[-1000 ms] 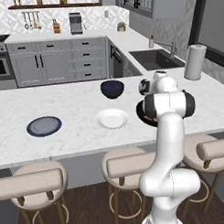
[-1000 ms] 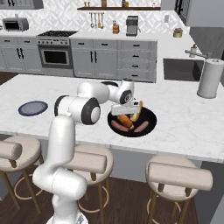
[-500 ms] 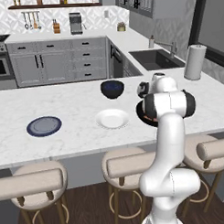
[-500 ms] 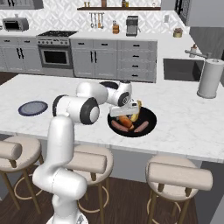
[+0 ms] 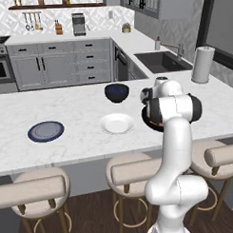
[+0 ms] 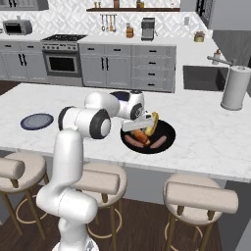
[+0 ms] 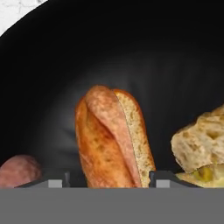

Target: Place one bun and one sausage from the bowl on each plate.

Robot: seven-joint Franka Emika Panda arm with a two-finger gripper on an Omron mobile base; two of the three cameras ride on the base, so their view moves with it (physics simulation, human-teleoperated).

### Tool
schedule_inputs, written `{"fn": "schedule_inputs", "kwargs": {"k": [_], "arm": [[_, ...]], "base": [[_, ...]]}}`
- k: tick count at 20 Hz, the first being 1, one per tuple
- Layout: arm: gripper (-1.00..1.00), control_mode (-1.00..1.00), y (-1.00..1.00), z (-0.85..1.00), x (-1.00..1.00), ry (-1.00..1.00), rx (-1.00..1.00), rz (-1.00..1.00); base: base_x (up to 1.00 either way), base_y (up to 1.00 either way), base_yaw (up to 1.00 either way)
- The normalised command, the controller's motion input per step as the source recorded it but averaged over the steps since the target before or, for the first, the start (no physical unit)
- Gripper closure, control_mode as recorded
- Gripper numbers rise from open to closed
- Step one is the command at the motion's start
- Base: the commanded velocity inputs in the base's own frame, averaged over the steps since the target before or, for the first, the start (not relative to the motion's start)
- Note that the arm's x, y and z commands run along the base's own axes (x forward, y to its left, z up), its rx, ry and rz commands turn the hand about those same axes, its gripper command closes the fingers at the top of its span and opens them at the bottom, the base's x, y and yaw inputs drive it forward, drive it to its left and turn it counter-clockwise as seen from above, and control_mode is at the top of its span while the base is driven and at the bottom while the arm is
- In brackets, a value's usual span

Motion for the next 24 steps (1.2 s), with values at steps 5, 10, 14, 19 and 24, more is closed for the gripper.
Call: {"fn": "schedule_inputs", "kwargs": {"k": [5,10,14,19,24], "arm": [[1.0,-1.0,0.0,-0.08,0.0,0.0,0.0,0.01],[1.0,-1.0,0.0,0.19,-0.19,0.0,0.0,0.0],[1.0,-1.0,0.25,0.77,-0.35,-0.04,0.0,0.0],[1.0,-1.0,0.79,0.56,-0.27,-0.03,-0.01,-0.07],[1.0,-1.0,1.0,0.36,0.0,-0.01,0.0,-0.16]], "base": [[0.0,0.0,0.0],[0.0,0.0,0.0],[0.0,0.0,0.0],[0.0,0.0,0.0],[0.0,0.0,0.0]]}}
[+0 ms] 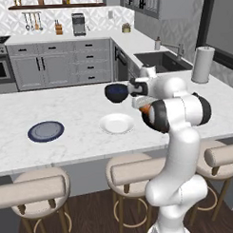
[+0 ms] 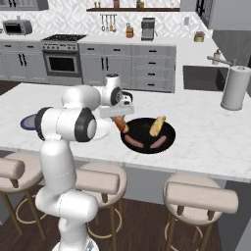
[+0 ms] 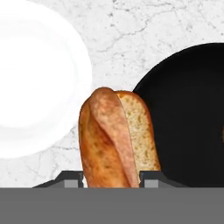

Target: Place one bun and one sausage from the bowl on each plate.

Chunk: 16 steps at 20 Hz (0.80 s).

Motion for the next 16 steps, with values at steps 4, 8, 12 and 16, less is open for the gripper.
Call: {"fn": "schedule_inputs", "kwargs": {"k": [4,8,12,16], "arm": [[1.0,-1.0,1.0,0.16,0.14,-0.02,0.0,-0.24],[1.0,-1.0,0.77,0.0,0.4,0.0,0.0,-0.28],[1.0,-1.0,0.41,-0.19,0.39,0.04,0.01,-0.24],[1.0,-1.0,0.04,-0.39,0.08,0.15,0.05,-0.12]], "base": [[0.0,0.0,0.0],[0.0,0.0,0.0],[0.0,0.0,0.0],[0.0,0.0,0.0]]}}
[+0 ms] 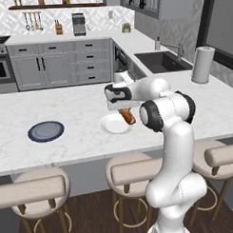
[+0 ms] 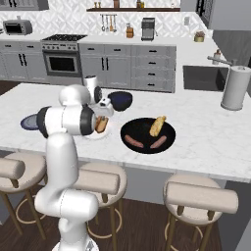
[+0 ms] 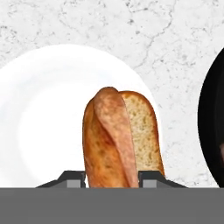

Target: Place one bun and one sausage from the bowl on each plate.

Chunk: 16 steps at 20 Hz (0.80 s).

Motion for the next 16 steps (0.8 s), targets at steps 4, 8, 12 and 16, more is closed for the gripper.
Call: {"fn": "schedule_inputs", "kwargs": {"k": [4,8,12,16], "arm": [[1.0,-1.0,0.0,-0.4,0.03,0.07,0.02,-0.04],[1.0,-1.0,0.0,-0.37,0.08,0.01,0.0,0.0],[-1.0,-1.0,0.02,-0.12,0.03,0.0,0.0,0.0],[-1.0,-1.0,0.0,0.0,0.0,0.0,0.0,0.0]], "base": [[0.0,0.0,0.0],[0.0,0.0,0.0],[0.0,0.0,0.0],[0.0,0.0,0.0]]}}
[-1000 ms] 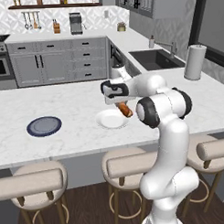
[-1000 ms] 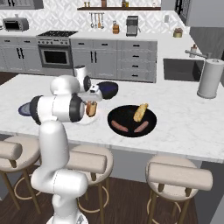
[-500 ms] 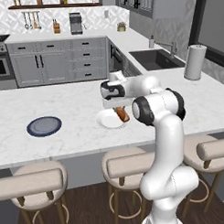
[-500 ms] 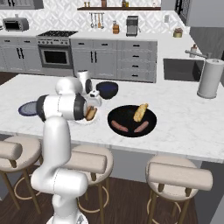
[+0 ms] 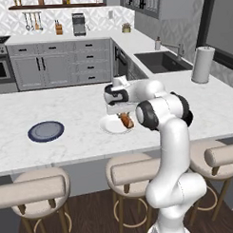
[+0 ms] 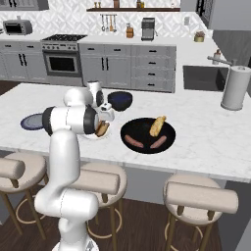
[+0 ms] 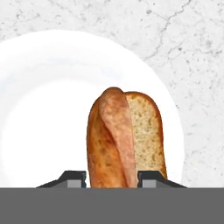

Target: Place one bun and one sausage from the bowl on each plate.

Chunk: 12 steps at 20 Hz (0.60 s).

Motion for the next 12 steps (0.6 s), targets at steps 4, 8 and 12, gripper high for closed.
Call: {"fn": "schedule_inputs", "kwargs": {"k": [4,8,12], "arm": [[-1.0,-1.0,0.0,0.01,0.0,0.0,0.0,0.0],[-1.0,-1.0,-0.03,0.37,-0.08,-0.03,0.0,0.0],[-1.0,-1.0,-0.33,0.48,-0.3,-0.01,0.0,0.02]], "base": [[0.0,0.0,0.0],[0.0,0.0,0.0],[0.0,0.0,0.0]]}}
